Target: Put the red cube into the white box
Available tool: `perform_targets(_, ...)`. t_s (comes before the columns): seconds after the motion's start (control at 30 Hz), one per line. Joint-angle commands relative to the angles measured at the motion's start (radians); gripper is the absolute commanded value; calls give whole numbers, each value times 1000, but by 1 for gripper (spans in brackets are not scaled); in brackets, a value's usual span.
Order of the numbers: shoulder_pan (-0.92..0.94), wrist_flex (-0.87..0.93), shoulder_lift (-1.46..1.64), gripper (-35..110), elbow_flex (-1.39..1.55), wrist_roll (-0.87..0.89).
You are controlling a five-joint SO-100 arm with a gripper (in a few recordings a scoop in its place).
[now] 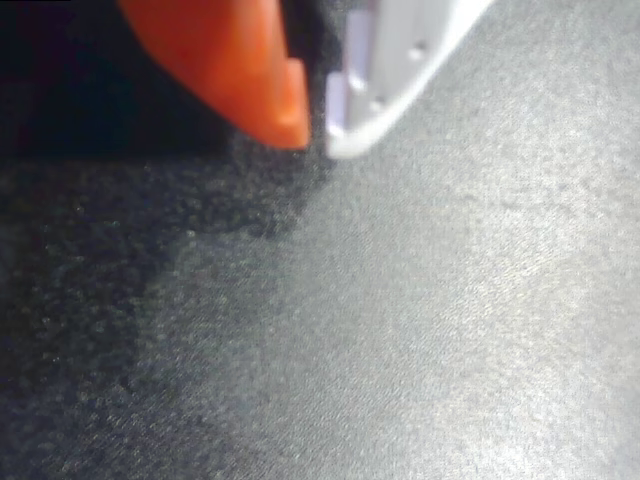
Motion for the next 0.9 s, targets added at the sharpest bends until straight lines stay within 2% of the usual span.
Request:
perform_targets(0.0,2,3,6,0,-3,8)
perform_targets(0.87,-6,3,6,0,-3,9)
